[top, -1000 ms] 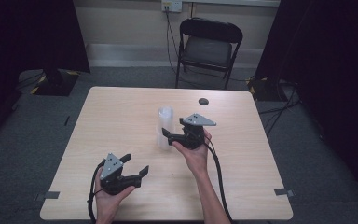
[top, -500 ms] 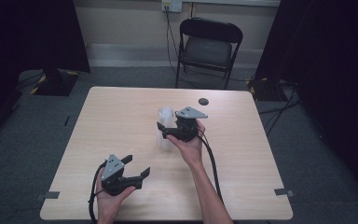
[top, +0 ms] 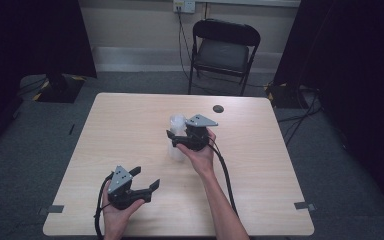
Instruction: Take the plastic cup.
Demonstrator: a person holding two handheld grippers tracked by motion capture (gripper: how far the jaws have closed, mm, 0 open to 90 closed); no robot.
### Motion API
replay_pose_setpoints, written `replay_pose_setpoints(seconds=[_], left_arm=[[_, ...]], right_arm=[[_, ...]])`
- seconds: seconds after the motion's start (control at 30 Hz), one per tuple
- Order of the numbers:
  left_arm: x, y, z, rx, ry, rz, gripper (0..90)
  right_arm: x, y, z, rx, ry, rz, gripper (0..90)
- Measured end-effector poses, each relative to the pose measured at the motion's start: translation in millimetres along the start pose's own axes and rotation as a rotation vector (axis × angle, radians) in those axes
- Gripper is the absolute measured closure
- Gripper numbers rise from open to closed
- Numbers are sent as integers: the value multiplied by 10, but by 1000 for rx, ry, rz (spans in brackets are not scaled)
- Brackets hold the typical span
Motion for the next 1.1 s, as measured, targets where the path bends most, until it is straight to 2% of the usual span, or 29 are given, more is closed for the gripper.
replay_pose_setpoints(seconds=[0.3, 0.33, 0.4, 0.5, 1.1], left_arm=[[28, 36, -1, -1, 2, -23, 180], [32, 41, 10, -9, 9, -30, 186], [36, 45, 11, -6, 9, -34, 187], [39, 53, 10, -8, 7, -44, 188], [17, 48, 5, -5, 9, -35, 188]], right_arm=[[9, -3, 28, -13, 3, 9, 248], [6, 1, 28, -20, 1, 6, 295], [8, 11, 32, -27, 10, -7, 312], [3, 2, 25, -31, 9, 1, 317], [-85, -5, -20, -40, -6, 3, 323]])
Point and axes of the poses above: each handheld gripper's, and its own axes: z roughly forward along the jaws, x roughly out of its underside, y roughly to its left, the point moved 5 cm from there along z, roughly forward along the jaws, and after that the axes turned 12 degrees about y, right-handed, at the moved point
